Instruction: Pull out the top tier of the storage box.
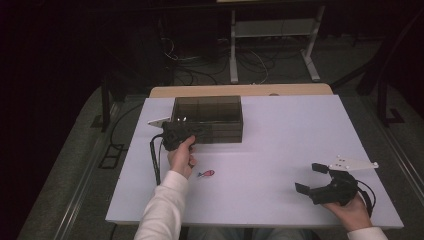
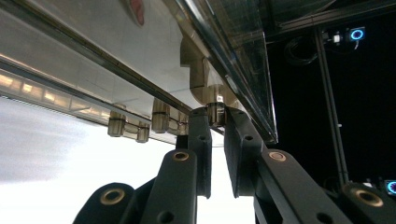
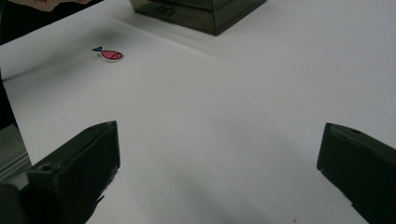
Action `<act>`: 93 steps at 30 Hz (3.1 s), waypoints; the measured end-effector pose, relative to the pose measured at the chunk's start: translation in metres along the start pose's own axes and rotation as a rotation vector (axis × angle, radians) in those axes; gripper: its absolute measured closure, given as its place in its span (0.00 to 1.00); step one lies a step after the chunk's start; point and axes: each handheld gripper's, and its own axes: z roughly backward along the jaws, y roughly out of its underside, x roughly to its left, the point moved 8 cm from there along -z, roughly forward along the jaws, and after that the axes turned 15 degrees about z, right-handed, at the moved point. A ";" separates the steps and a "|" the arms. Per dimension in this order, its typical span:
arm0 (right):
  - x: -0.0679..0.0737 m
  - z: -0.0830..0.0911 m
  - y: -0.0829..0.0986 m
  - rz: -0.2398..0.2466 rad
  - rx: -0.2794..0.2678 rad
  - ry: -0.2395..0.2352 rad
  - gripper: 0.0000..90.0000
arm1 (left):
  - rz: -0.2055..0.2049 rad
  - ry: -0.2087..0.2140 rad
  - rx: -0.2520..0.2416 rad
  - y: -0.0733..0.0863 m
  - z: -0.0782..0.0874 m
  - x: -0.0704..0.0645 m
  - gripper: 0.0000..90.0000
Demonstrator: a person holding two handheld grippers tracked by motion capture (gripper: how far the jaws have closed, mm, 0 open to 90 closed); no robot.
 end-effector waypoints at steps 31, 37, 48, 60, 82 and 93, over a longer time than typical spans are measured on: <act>-0.001 -0.001 0.002 -0.004 0.007 -0.002 0.00 | 0.035 0.057 -0.011 0.011 0.005 0.006 0.90; -0.001 -0.001 0.002 -0.004 0.008 -0.002 0.00 | 0.035 0.066 -0.009 0.015 0.008 0.007 0.90; -0.001 -0.001 0.002 -0.002 0.011 -0.001 0.00 | 0.028 0.063 -0.007 0.021 0.013 0.009 0.90; -0.001 -0.001 0.002 -0.001 0.010 0.001 0.00 | -0.056 0.041 0.020 0.029 0.015 0.007 0.75; 0.000 0.000 0.001 0.000 0.005 0.002 0.00 | -0.342 -0.049 0.115 0.042 0.025 0.000 0.65; 0.000 0.001 0.000 0.003 0.002 0.004 0.00 | -0.436 -0.068 0.123 0.043 0.029 -0.006 0.64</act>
